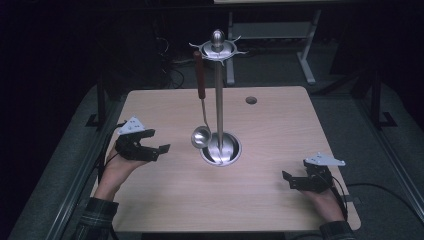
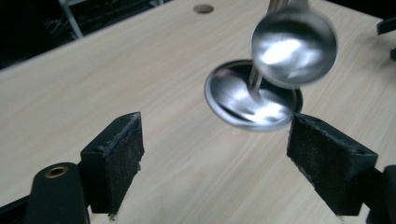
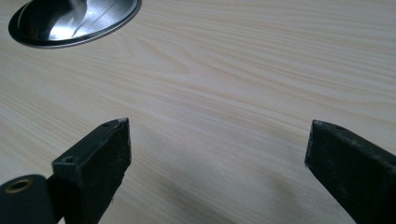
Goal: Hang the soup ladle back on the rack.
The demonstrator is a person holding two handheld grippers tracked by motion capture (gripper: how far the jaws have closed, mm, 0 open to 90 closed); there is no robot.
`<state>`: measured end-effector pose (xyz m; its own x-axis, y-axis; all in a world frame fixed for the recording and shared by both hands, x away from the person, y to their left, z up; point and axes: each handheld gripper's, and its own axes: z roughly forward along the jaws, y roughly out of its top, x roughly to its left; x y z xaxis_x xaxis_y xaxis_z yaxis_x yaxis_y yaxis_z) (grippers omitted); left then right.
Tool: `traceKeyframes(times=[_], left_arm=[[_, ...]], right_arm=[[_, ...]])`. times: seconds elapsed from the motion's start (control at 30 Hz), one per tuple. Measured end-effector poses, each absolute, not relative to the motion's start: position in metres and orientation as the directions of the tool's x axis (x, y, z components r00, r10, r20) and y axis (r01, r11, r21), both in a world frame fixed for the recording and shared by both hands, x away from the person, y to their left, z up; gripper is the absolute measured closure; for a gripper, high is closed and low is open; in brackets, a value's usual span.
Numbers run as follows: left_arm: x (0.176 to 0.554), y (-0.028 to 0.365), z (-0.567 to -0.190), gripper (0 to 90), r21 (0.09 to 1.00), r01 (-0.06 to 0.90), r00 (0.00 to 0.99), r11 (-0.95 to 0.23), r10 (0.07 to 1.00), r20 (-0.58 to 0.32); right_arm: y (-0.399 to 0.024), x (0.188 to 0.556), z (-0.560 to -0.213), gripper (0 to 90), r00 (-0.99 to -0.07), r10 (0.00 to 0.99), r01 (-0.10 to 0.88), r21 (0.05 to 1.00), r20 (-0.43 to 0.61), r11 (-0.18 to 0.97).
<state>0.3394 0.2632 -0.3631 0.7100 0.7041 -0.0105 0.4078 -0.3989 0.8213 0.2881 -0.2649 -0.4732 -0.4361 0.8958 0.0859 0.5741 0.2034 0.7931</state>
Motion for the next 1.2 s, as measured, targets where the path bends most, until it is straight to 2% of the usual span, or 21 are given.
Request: traceKeyframes(times=[0.5, 1.2], left_arm=[[0.327, 0.280, -0.404, 14.2, 0.807, 0.450, 0.666, -0.383, 0.746, -0.016], [0.315, 0.290, -0.435, 13.0, 0.772, 0.482, 0.643, -0.414, 0.765, 0.009]], right_arm=[[-0.265, 0.288, -0.473, 6.4, -0.436, 0.896, 0.574, 0.793, 0.084, 0.205], [-0.265, 0.288, -0.473, 6.4, -0.439, 0.895, 0.571, 0.794, 0.082, 0.208]])
